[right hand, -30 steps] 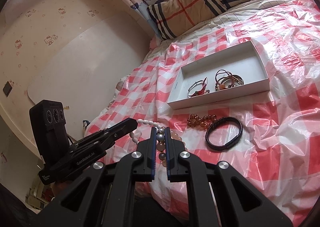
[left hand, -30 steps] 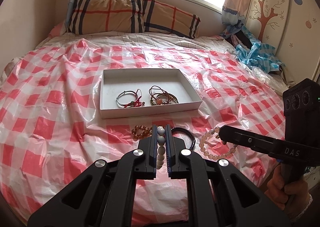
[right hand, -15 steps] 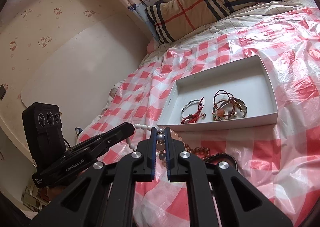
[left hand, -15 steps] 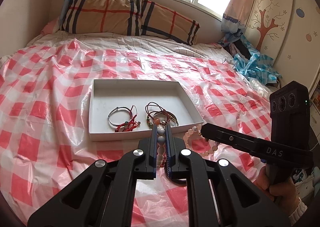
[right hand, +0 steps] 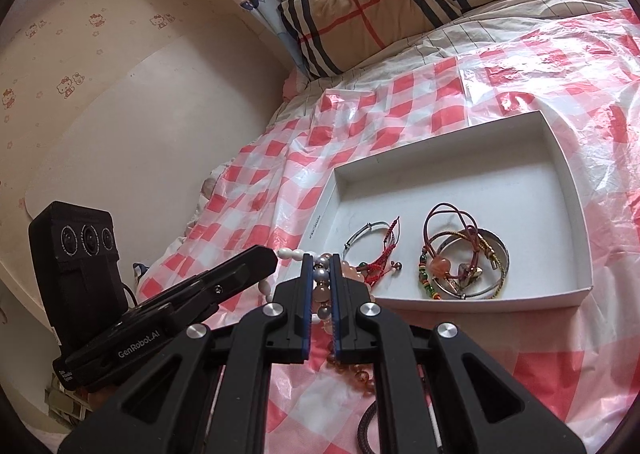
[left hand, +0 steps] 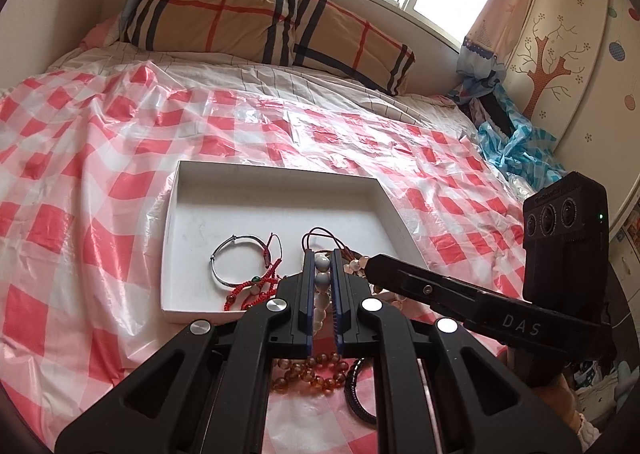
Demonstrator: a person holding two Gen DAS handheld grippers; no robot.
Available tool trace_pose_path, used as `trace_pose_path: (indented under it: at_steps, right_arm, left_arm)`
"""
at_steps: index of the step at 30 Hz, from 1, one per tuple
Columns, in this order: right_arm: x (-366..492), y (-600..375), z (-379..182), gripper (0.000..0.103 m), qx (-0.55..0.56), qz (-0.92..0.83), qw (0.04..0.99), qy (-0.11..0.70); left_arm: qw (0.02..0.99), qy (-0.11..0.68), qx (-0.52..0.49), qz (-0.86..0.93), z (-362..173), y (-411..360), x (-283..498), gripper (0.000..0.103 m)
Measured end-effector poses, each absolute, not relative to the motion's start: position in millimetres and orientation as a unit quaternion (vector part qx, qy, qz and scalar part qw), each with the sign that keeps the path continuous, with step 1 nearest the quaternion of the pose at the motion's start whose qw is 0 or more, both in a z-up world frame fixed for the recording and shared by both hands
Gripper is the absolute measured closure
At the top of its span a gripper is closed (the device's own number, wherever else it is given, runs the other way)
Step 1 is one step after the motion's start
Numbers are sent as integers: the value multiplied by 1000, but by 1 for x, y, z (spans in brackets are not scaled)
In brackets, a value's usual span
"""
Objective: Organize jewelry
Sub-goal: 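Carry both bracelets into the white box and open both tools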
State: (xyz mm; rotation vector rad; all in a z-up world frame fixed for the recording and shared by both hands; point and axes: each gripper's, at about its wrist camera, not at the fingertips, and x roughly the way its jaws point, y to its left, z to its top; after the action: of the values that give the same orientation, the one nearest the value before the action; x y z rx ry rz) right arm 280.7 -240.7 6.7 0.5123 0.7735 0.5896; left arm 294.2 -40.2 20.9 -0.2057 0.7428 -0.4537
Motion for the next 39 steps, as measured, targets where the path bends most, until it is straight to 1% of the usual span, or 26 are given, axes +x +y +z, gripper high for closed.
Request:
trace_pose_path:
  at_steps: [11, 16, 23, 24, 25, 27, 29, 31, 35, 39]
  right_arm:
    - [320, -231, -19, 94, 227, 265, 851, 393]
    - [325, -236, -34, 94, 199, 230, 859, 413]
    - [317, -246, -40, 93, 176, 197, 871, 414]
    - [315, -247, -40, 87, 175, 195, 872, 412]
    - [314, -248, -39, 76, 174, 193, 874, 410]
    - [310, -248, -37, 67, 168, 188, 879, 405]
    - [308, -249, -33, 66, 161, 182, 883, 401]
    - [304, -251, -29, 64, 157, 176, 888, 396]
    - [285, -261, -20, 63, 145, 165, 895, 388]
    - [259, -270, -23, 63, 131, 157, 892, 404]
  left_arm:
    - [895, 370, -118, -218, -3, -41, 324, 96]
    - [896, 383, -101, -204, -16, -45, 331, 96]
    - [902, 395, -62, -164, -28, -50, 332, 96]
    - [902, 397, -56, -158, -29, -51, 332, 96]
    - [903, 398, -53, -155, -30, -51, 332, 96]
    - [902, 403, -44, -147, -32, -52, 332, 96]
    - [902, 408, -38, -140, -34, -51, 333, 94]
    - [901, 411, -38, -135, -35, -49, 333, 91]
    - [904, 407, -41, -127, -30, -40, 324, 86]
    - [901, 413, -48, -122, -31, -28, 310, 83]
